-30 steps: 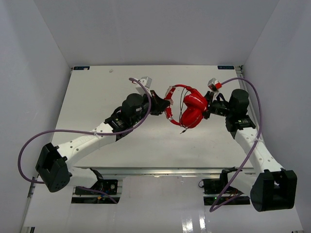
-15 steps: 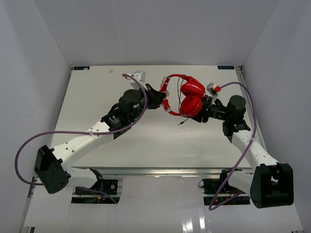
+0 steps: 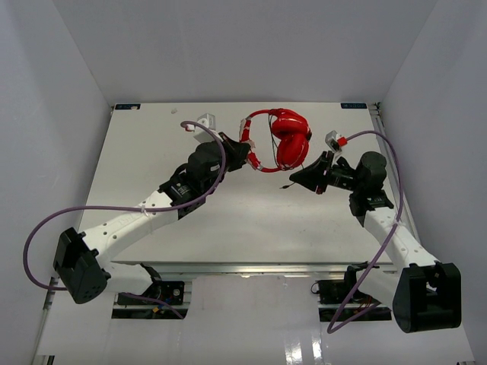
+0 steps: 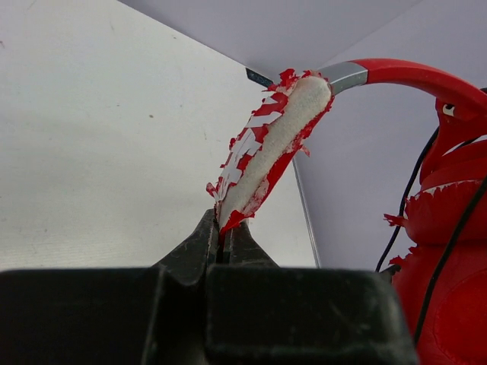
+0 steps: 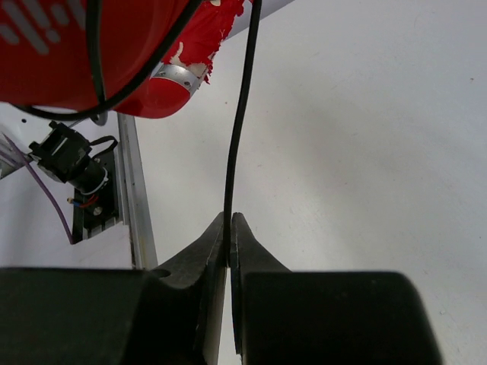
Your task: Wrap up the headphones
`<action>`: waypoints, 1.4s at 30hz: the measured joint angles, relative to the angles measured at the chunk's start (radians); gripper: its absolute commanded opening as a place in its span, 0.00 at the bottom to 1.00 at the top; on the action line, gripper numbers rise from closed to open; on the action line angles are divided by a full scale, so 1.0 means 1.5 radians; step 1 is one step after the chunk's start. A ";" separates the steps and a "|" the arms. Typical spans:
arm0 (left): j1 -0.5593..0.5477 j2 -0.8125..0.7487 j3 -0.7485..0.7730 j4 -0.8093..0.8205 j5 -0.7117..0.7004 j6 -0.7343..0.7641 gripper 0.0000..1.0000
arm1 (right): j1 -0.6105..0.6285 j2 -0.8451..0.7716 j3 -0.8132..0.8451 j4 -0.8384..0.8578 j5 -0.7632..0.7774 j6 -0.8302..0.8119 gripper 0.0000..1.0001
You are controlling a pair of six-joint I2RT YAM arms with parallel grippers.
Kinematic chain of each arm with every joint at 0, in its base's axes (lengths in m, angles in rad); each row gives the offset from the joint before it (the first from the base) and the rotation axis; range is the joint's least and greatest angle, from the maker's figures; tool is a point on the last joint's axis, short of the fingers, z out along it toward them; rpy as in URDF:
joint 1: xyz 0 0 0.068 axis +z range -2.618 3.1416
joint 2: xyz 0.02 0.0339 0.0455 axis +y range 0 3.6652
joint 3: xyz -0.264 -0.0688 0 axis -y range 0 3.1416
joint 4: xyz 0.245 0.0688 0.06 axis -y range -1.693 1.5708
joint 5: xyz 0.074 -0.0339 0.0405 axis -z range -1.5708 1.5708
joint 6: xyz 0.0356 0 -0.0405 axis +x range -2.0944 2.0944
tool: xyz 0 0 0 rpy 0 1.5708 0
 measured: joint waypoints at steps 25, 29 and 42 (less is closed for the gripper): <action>0.014 0.117 -0.167 -0.220 -0.145 -0.277 0.00 | 0.116 0.415 0.064 -0.067 0.022 -0.036 0.10; 0.024 0.167 -0.141 -0.248 -0.135 -0.291 0.00 | 0.121 0.470 0.084 -0.086 0.017 -0.039 0.10; 0.054 0.279 -0.074 -0.300 -0.067 -0.332 0.40 | 0.121 0.524 0.112 -0.174 0.025 -0.099 0.57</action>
